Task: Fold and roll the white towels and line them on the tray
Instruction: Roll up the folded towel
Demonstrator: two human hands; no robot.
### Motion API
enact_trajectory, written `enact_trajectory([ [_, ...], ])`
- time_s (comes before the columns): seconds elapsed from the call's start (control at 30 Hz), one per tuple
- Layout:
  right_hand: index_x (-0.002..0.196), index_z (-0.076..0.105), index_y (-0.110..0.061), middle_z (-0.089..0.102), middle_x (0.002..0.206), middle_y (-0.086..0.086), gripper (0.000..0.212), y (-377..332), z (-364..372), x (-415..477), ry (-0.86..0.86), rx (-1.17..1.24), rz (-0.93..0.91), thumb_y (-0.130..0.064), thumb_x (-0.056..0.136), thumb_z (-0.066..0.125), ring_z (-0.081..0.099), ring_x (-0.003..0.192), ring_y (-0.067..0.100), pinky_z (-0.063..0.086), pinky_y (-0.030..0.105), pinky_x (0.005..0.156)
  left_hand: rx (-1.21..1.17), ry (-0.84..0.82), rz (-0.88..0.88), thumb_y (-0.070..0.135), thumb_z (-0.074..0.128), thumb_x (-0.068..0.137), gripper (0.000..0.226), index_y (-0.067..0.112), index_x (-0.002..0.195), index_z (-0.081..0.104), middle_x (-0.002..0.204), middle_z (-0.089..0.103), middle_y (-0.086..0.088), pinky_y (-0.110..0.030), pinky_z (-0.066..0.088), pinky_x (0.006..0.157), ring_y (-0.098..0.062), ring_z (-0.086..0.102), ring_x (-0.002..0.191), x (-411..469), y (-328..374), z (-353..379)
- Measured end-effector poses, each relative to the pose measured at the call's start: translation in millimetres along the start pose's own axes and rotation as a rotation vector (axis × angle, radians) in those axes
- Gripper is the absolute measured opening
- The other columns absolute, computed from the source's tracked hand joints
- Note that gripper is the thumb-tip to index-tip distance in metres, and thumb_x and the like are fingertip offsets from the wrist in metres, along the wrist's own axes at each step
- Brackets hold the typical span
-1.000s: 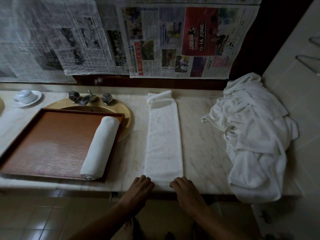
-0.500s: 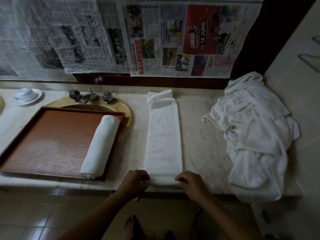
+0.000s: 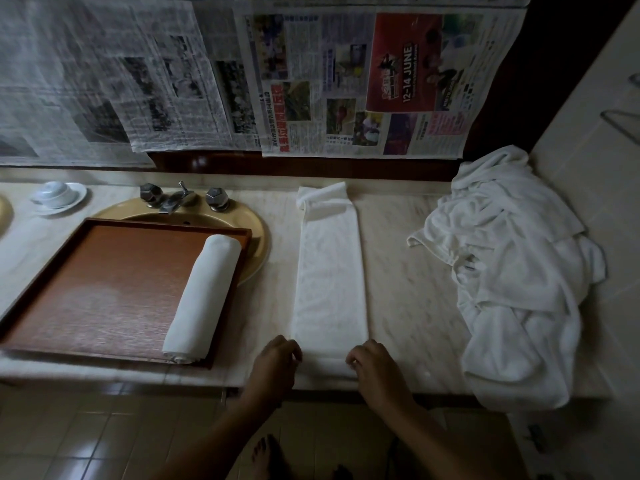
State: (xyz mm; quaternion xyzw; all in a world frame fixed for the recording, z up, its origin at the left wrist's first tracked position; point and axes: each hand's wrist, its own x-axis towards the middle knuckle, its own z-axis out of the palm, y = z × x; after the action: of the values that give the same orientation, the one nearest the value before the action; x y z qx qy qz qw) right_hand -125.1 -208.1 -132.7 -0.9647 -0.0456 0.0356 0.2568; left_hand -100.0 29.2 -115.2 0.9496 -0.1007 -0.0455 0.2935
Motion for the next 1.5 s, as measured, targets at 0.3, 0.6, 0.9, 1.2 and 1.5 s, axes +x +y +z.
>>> enact_trajectory([
  [0.3,0.115,0.061,-0.027,0.051,0.116,-0.007,0.035,0,8,-15,-0.022,-0.126,-0.096,-0.016,0.084,0.047,0.049,0.103,0.017,0.051,0.035,0.082,0.199,-0.045,0.281,0.008,0.070,0.075,0.031,0.022,0.102,0.062,0.104,0.056,0.005,-0.021,0.040,0.069,-0.012,0.045,0.088,-15,-18,23],
  [0.6,0.126,0.056,-0.029,0.052,0.127,-0.008,0.055,-2,-6,-6,-0.092,-0.203,-0.112,0.004,0.081,0.058,0.047,0.117,0.018,0.044,0.034,0.092,0.232,-0.158,0.201,0.011,0.065,0.083,0.034,0.025,0.113,0.069,0.110,0.067,0.008,-0.025,0.045,0.084,-0.012,0.057,0.096,5,-14,4],
  [0.9,0.107,0.068,-0.031,0.069,0.106,-0.018,0.017,13,-23,-9,-0.084,0.372,0.207,-0.019,0.095,0.070,0.064,0.101,-0.001,0.056,0.022,0.088,-0.325,-0.274,-0.264,0.019,0.085,0.081,0.020,0.021,0.099,0.077,0.087,0.073,0.010,-0.009,0.049,0.067,0.005,0.068,0.081,8,-14,-28],
  [1.2,0.112,0.074,-0.026,0.068,0.113,-0.006,0.051,-3,9,-12,0.215,-0.082,-0.126,0.002,0.075,0.054,0.059,0.103,0.018,0.056,0.036,0.079,-0.533,-0.153,-0.470,0.015,0.082,0.085,0.010,0.010,0.089,0.075,0.079,0.074,-0.006,-0.024,0.053,0.066,-0.015,0.070,0.074,9,-7,-19],
  [1.5,0.146,0.055,-0.012,0.048,0.154,0.012,0.062,7,38,-33,0.130,-0.348,-0.272,-0.009,0.088,0.035,0.041,0.143,0.033,0.015,0.052,0.118,0.278,0.072,0.281,0.014,0.057,0.084,0.064,0.013,0.147,0.045,0.152,0.051,-0.011,-0.047,0.031,0.112,-0.028,0.045,0.142,-34,15,46],
])
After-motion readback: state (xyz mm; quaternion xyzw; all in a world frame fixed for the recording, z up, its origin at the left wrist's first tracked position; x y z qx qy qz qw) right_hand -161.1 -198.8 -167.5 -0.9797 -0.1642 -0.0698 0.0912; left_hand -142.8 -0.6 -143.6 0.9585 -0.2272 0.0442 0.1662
